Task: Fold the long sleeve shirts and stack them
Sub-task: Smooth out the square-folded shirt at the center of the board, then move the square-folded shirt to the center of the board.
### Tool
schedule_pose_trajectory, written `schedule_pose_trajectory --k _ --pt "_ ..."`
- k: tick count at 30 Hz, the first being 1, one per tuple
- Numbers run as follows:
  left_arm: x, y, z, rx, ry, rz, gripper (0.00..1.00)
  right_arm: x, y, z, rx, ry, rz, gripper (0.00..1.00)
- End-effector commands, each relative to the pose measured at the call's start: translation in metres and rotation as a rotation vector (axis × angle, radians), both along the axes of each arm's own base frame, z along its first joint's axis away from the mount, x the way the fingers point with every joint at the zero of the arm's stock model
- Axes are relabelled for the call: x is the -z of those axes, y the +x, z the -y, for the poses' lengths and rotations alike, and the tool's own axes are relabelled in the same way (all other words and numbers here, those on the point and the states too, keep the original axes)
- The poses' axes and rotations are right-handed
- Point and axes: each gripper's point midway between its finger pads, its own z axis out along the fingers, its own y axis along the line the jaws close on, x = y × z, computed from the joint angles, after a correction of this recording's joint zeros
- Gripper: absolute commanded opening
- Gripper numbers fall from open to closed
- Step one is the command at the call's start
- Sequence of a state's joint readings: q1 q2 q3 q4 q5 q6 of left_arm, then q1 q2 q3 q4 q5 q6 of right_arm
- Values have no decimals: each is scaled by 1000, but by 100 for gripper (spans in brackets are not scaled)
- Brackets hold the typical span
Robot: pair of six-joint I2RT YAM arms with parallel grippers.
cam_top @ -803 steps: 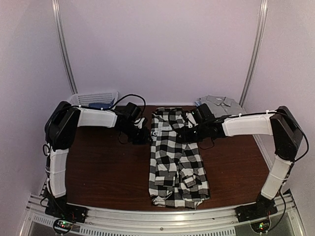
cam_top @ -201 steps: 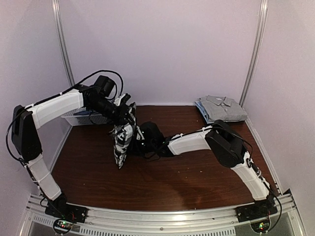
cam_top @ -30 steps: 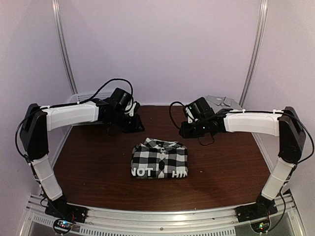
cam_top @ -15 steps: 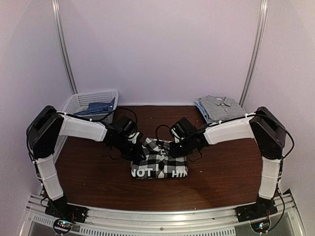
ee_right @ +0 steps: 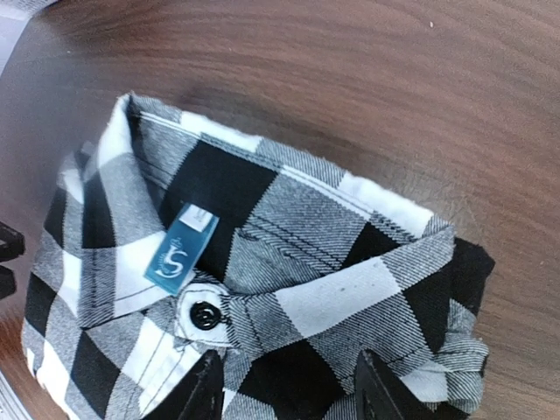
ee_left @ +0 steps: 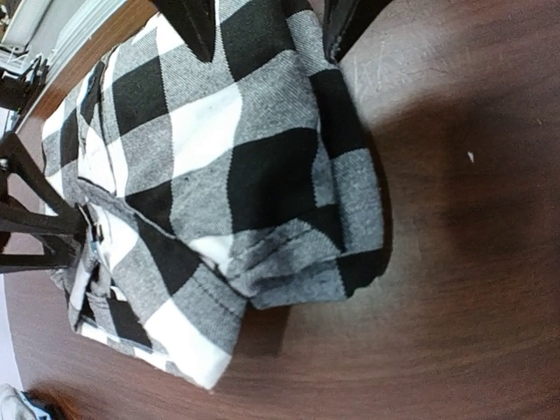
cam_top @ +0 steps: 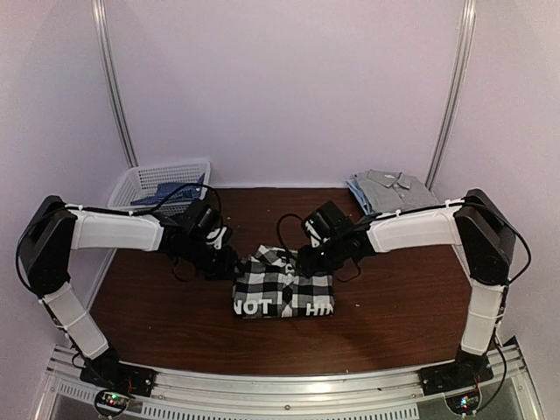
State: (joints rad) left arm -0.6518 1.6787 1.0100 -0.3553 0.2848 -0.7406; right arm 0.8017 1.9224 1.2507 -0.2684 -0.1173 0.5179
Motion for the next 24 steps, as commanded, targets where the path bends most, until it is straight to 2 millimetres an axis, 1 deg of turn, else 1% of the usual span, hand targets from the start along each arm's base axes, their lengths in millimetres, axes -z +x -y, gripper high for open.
schedule_pose_trajectory --k 1,2,4,9,15,18,19,20,21,22,24 --pt "12 -12 -3 20 -8 -34 50 -57 14 5 32 26 110 56" --pt "14 -14 -2 25 -16 -40 53 -62 15 6 36 26 120 58" --pt "20 -15 -2 27 -15 -50 56 -72 17 11 46 28 139 62" --pt "32 -16 -2 24 -4 -67 56 -91 21 24 70 40 174 63" --pt "40 -18 7 33 -30 -91 44 -104 24 36 91 52 194 63" --pt "43 -18 8 27 -29 -97 33 -107 27 44 108 52 200 63" --pt "43 -17 9 21 -29 -96 28 -109 27 46 112 54 205 63" --pt "43 -16 8 15 -27 -94 21 -109 28 49 120 53 207 63" --pt "42 -15 6 6 -18 -91 13 -110 29 52 127 54 210 63" --pt "42 -13 3 -8 -5 -86 8 -110 30 55 132 53 211 63" --pt "42 -8 -7 -43 30 -74 0 -110 33 63 151 51 213 63"
